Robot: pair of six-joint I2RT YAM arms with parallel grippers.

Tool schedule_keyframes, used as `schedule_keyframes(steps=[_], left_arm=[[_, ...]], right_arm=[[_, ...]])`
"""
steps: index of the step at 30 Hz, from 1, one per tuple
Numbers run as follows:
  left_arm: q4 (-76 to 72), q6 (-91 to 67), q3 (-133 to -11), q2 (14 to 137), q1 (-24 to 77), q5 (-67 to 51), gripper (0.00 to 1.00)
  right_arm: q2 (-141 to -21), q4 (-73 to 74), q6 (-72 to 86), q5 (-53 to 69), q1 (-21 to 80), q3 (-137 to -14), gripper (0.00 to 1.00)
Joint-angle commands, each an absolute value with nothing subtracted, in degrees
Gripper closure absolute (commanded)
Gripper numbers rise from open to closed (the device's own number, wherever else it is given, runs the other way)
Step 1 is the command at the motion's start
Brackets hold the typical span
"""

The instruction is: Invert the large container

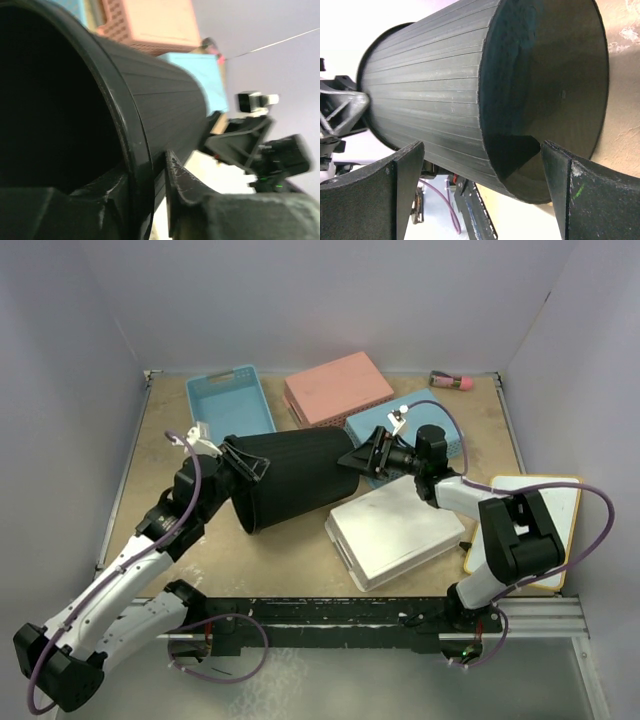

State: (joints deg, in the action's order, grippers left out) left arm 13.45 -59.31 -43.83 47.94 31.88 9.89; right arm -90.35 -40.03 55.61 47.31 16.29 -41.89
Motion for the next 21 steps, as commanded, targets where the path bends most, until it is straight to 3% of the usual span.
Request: schedule_keyframes(steps=[1,6,13,21], left_arm=[[21.95,-55.68,-41.87,51.39,31.85,9.33,0.68],[27.37,-51.93,-44.62,54.89,31.9,11.01,0.47],[35.73,-48.97,-50.8,55.93,31.9,15.69,0.39],[41.7,-50.62,-56.18,53.77,31.9,19.81,0.37]], right_arm=[[-87.97,-43.13,56.14,48.58,16.87,-44.17,0.0],[-84.44,-37.52,52.97,46.88,16.95,-43.95,0.0],[-82.03,-30.86,48.98,44.83,17.05,-44.66,0.0],[-82.17,-28.37,47.66,43.62,17.05,-45.5,0.0]])
